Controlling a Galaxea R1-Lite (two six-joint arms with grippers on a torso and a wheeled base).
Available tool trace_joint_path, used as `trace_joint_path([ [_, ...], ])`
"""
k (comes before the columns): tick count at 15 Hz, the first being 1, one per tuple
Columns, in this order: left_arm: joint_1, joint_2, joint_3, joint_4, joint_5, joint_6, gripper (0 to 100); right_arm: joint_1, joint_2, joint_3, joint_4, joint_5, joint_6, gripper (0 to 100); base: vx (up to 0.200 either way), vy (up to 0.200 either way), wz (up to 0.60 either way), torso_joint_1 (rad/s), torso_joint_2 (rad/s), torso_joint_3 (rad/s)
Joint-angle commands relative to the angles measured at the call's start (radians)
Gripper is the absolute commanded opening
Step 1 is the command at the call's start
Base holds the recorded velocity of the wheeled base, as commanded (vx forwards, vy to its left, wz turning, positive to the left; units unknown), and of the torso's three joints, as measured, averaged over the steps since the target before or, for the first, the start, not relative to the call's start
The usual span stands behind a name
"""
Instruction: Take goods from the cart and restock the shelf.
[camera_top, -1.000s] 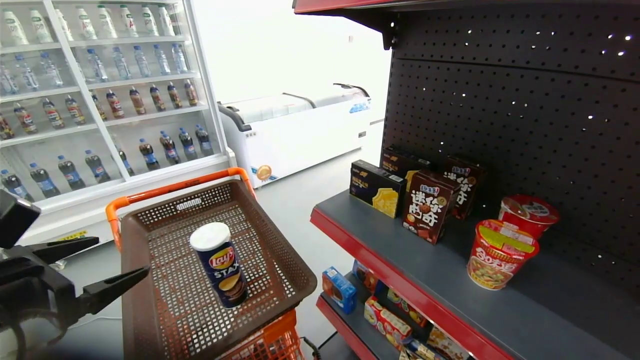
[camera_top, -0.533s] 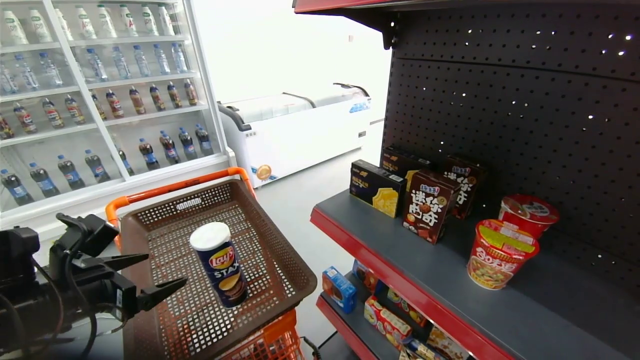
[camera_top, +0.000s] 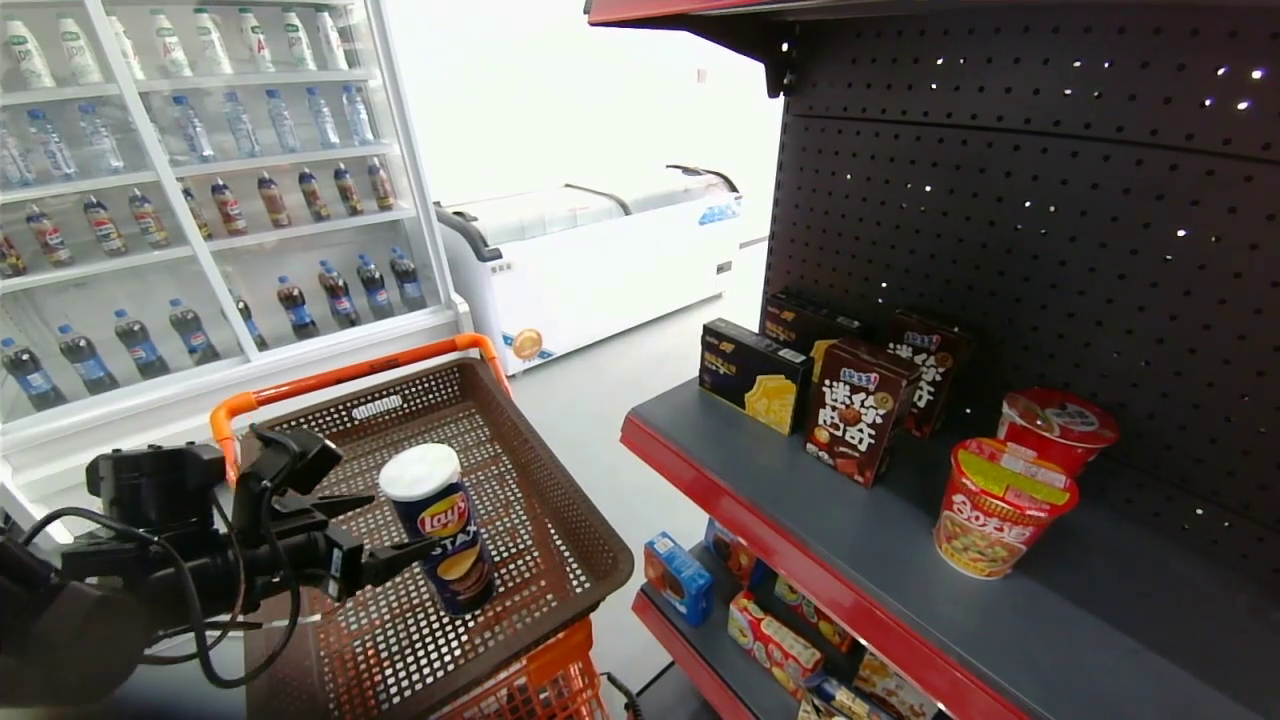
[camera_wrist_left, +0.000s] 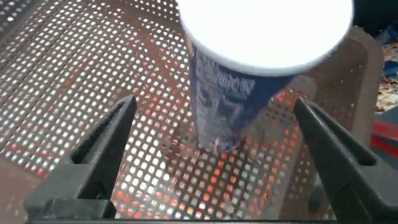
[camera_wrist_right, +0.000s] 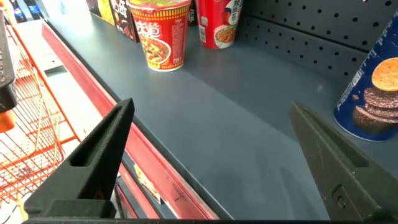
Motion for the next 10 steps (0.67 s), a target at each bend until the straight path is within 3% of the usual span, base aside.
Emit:
trace_joint_path([
  [1, -0.025, 0.092, -0.052, -0.004, 0.0, 0.001, 100, 0.0, 0.001, 0.0, 0.0, 0.0, -0.001, 100, 0.0, 0.0, 0.0, 0.0, 0.0, 0.0],
  [5, -0.081, 0.173, -0.089, -0.073, 0.003, -0.005, 100, 0.0, 0.001, 0.0, 0.0, 0.0, -0.001, 100, 0.0, 0.0, 0.0, 0.0, 0.0, 0.0],
  [7, -0.101, 0.19, -0.104, -0.076, 0.011, 0.009, 100, 0.0, 0.001, 0.0, 0.0, 0.0, -0.001, 100, 0.0, 0.0, 0.0, 0.0, 0.0, 0.0],
  [10, -0.104, 0.214, -0.135, -0.103, 0.012, 0.017, 100, 0.0, 0.001, 0.0, 0.0, 0.0, -0.001, 100, 0.0, 0.0, 0.0, 0.0, 0.0, 0.0],
])
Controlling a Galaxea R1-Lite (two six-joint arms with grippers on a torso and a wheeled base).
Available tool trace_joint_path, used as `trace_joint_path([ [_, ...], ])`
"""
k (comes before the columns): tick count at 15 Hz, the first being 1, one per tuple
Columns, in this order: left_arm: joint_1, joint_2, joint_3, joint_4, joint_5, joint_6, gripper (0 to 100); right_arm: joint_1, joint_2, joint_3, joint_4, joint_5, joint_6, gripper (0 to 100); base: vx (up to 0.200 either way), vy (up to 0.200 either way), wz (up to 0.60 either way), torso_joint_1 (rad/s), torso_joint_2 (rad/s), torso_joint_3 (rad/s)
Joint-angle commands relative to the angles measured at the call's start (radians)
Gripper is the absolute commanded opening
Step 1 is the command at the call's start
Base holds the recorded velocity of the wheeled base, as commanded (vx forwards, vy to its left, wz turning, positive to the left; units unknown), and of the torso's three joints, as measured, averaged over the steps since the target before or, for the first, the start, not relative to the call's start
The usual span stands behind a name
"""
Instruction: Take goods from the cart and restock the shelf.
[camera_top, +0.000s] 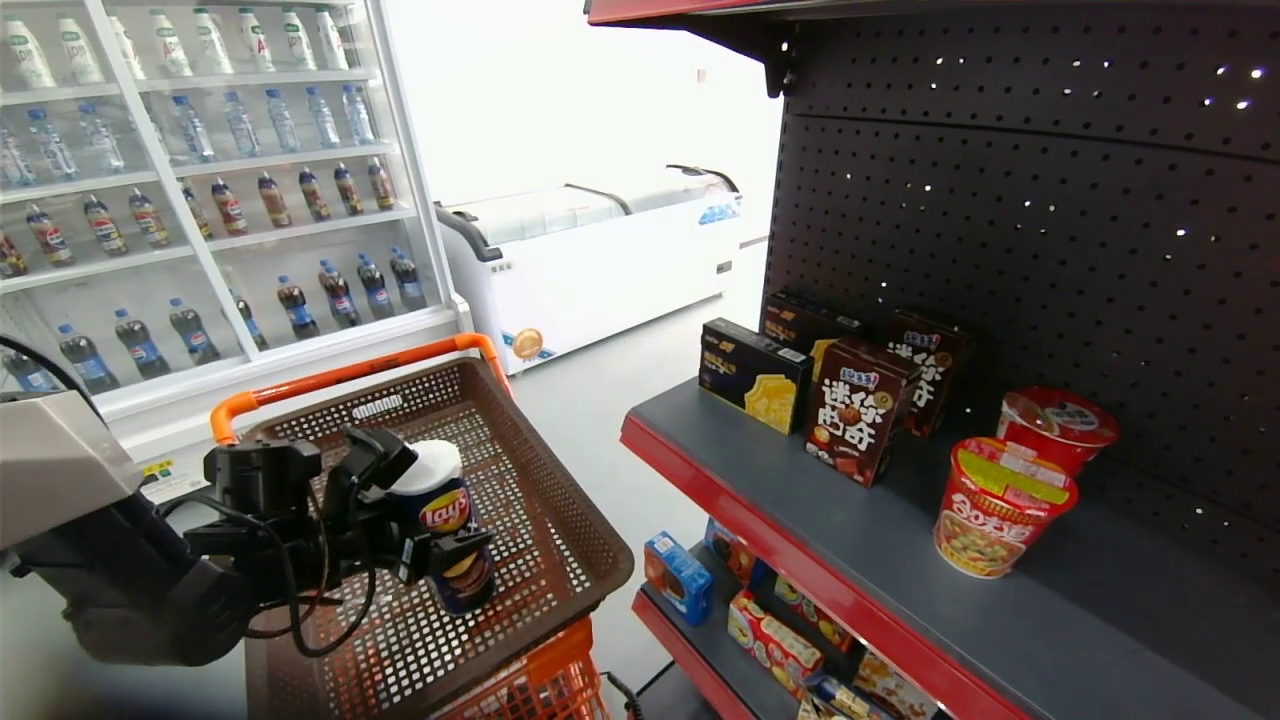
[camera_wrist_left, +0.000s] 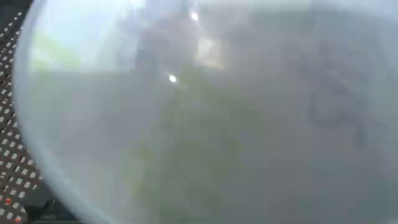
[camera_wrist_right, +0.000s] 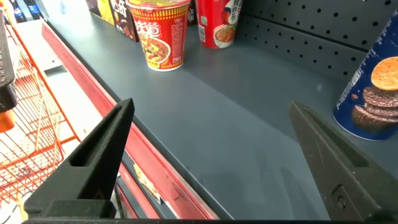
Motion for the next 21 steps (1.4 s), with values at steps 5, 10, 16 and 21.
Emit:
trace_joint_path([
  [5, -0.004, 0.03, -0.067, -0.005, 0.024, 0.01, 0, 0.0, 0.001, 0.0, 0.0, 0.001, 0.0, 100, 0.0, 0.0, 0.0, 0.0, 0.0, 0.0],
  [10, -0.007, 0.013, -0.05, -0.042, 0.115, -0.006, 0, 0.0, 0.001, 0.0, 0.0, 0.0, 0.0, 100, 0.0, 0.0, 0.0, 0.0, 0.0, 0.0],
  [16, -0.028, -0.355, 0.002, 0.012, 0.136, -0.22, 0, 0.0, 0.001, 0.0, 0.0, 0.0, 0.0, 100, 0.0, 0.0, 0.0, 0.0, 0.0, 0.0],
  [21, -0.057, -0.887, 0.09, 0.471, 0.27, -0.257, 0, 0.0, 0.001, 0.0, 0.0, 0.0, 0.0, 100, 0.0, 0.0, 0.0, 0.0, 0.0, 0.0],
])
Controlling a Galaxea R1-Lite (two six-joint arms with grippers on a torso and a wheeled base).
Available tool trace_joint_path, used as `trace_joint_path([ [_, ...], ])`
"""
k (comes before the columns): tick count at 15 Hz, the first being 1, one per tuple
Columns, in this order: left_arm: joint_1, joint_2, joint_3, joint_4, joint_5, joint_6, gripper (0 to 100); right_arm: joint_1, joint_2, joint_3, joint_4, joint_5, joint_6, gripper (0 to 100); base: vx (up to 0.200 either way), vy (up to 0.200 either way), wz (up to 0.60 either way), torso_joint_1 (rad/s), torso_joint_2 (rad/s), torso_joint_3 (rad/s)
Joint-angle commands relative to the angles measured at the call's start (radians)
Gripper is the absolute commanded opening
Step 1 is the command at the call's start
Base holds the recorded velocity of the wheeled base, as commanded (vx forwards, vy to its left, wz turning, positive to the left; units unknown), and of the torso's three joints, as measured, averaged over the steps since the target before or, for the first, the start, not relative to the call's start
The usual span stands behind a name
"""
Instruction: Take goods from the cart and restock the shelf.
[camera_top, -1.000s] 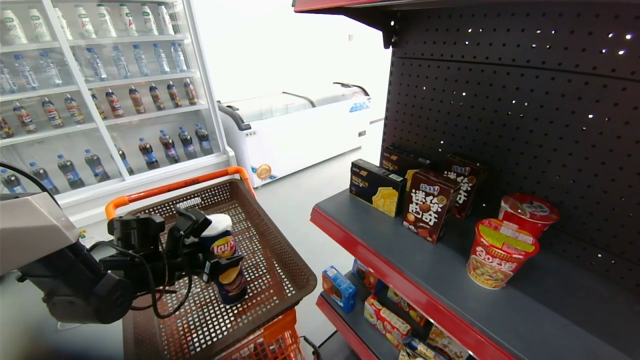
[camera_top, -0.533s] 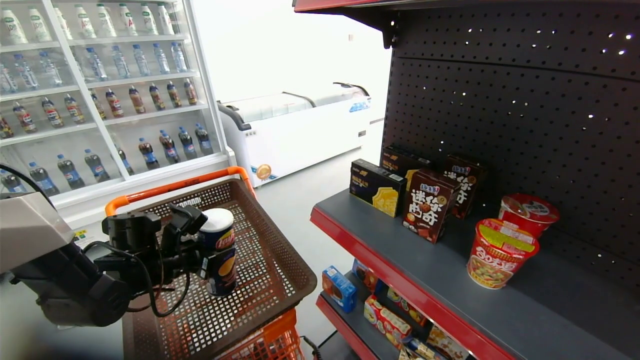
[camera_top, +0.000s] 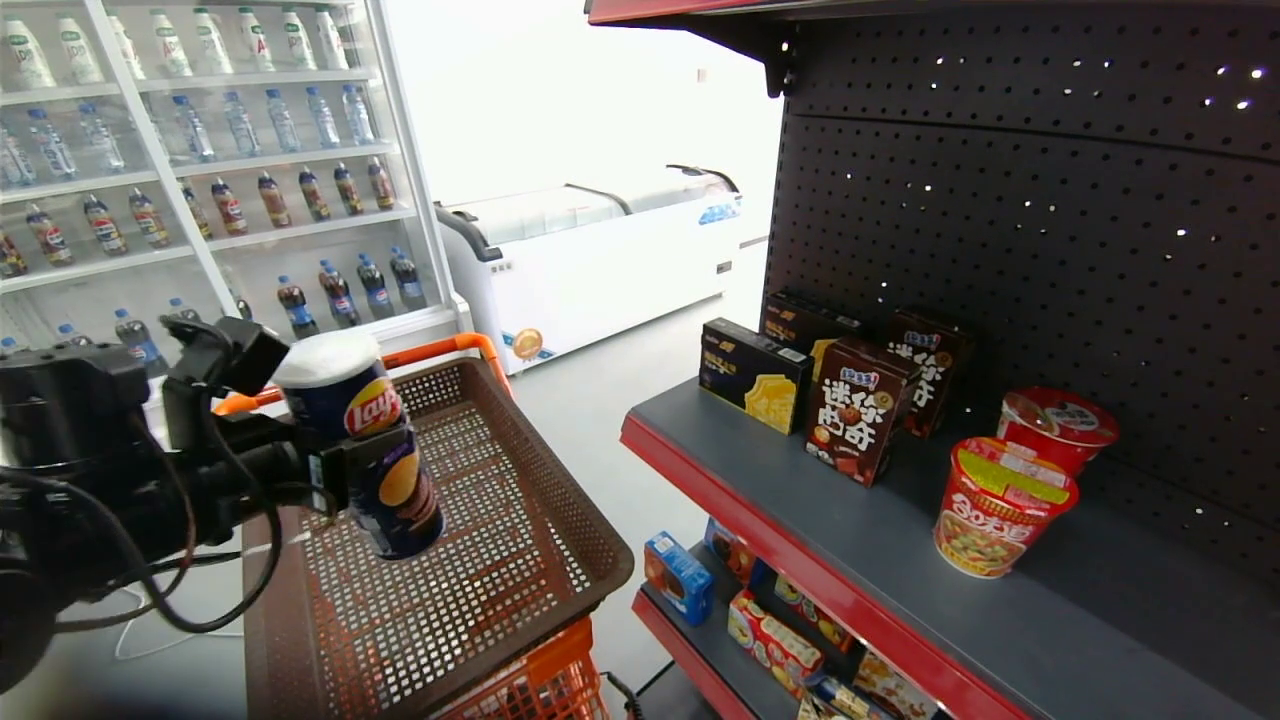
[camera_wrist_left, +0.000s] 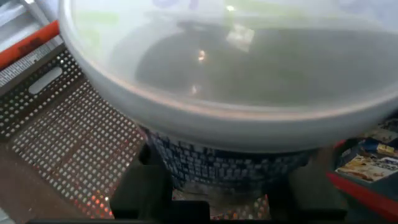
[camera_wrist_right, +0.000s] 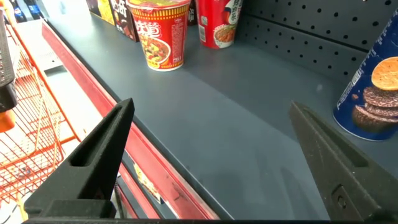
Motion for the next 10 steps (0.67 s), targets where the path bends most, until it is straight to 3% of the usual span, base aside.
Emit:
trace_joint_path([
  [1, -0.02, -0.516, 0.069, 0.341, 0.071, -0.033, 0, 0.0, 0.001, 0.0, 0.0, 0.0, 0.0, 100, 0.0, 0.0, 0.0, 0.0, 0.0, 0.0],
  [3, -0.017, -0.672, 0.132, 0.367, 0.072, -0.039, 0, 0.0, 0.001, 0.0, 0.0, 0.0, 0.0, 100, 0.0, 0.0, 0.0, 0.0, 0.0, 0.0],
  [5, -0.018, -0.873, 0.256, 0.373, 0.071, -0.039, 0, 0.0, 0.001, 0.0, 0.0, 0.001, 0.0, 100, 0.0, 0.0, 0.0, 0.0, 0.0, 0.0],
  [6, -0.018, -0.873, 0.256, 0.373, 0.071, -0.039, 0, 0.0, 0.001, 0.0, 0.0, 0.001, 0.0, 100, 0.0, 0.0, 0.0, 0.0, 0.0, 0.0],
  [7, -0.015, -1.056, 0.35, 0.394, 0.072, -0.036, 0, 0.0, 0.001, 0.0, 0.0, 0.0, 0.0, 100, 0.0, 0.0, 0.0, 0.0, 0.0, 0.0],
  [9, -0.01, -1.142, 0.361, 0.465, 0.091, -0.038, 0, 0.0, 0.001, 0.0, 0.0, 0.0, 0.0, 100, 0.0, 0.0, 0.0, 0.0, 0.0, 0.0],
  [10, -0.004, -1.221, 0.347, 0.579, 0.121, -0.038, 0, 0.0, 0.001, 0.0, 0.0, 0.003, -0.003, 100, 0.0, 0.0, 0.0, 0.0, 0.0, 0.0],
])
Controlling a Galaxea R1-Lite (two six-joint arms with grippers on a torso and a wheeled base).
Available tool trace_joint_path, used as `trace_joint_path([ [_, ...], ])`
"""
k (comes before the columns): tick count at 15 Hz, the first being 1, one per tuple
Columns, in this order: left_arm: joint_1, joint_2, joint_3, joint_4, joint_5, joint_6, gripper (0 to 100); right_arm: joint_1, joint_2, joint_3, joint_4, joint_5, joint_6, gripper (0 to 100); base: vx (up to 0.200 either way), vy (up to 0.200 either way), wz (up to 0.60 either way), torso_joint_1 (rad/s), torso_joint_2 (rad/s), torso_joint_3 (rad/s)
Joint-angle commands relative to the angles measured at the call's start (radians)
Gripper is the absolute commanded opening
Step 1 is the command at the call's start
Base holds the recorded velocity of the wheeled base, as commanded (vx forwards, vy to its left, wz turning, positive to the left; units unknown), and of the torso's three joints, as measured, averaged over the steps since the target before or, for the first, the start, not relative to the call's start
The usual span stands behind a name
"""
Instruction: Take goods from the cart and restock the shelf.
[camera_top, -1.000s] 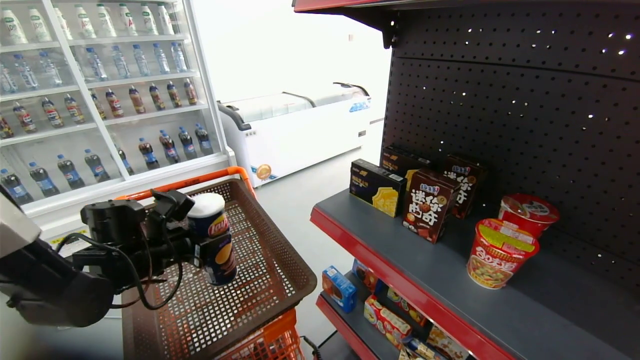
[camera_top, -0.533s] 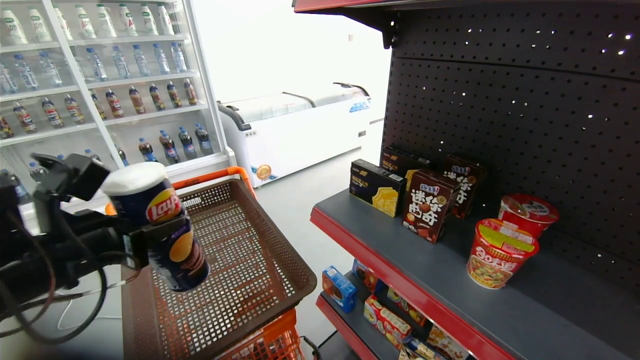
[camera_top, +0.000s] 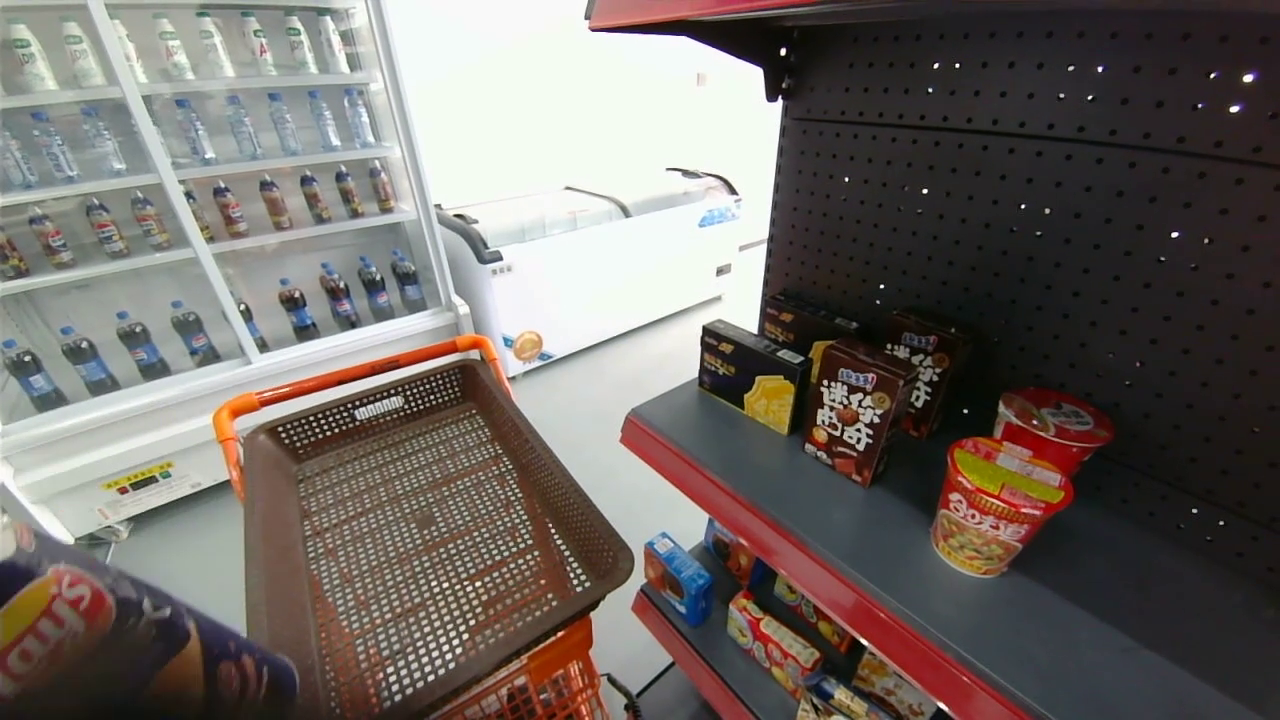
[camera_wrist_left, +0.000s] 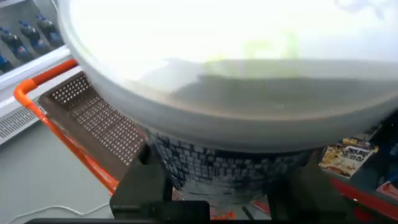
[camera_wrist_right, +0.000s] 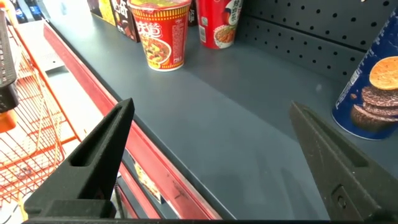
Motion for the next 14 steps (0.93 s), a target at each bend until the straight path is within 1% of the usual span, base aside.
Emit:
trace_joint_path([
  [1, 0.007, -0.276, 0.038, 0.159, 0.028, -0.001, 0, 0.0, 0.001, 0.0, 0.0, 0.001, 0.001, 100, 0.0, 0.0, 0.0, 0.0, 0.0, 0.0],
  [3, 0.01, -0.33, 0.039, 0.205, 0.029, -0.001, 0, 0.0, 0.001, 0.0, 0.0, 0.001, 0.001, 100, 0.0, 0.0, 0.0, 0.0, 0.0, 0.0],
  [4, 0.01, -0.336, 0.038, 0.208, 0.029, -0.001, 0, 0.0, 0.001, 0.0, 0.0, 0.001, 0.001, 100, 0.0, 0.0, 0.0, 0.0, 0.0, 0.0],
  [14, 0.009, -0.334, 0.03, 0.208, 0.028, -0.004, 0, 0.0, 0.001, 0.0, 0.0, 0.003, 0.001, 100, 0.0, 0.0, -0.6, 0.002, 0.0, 0.004],
])
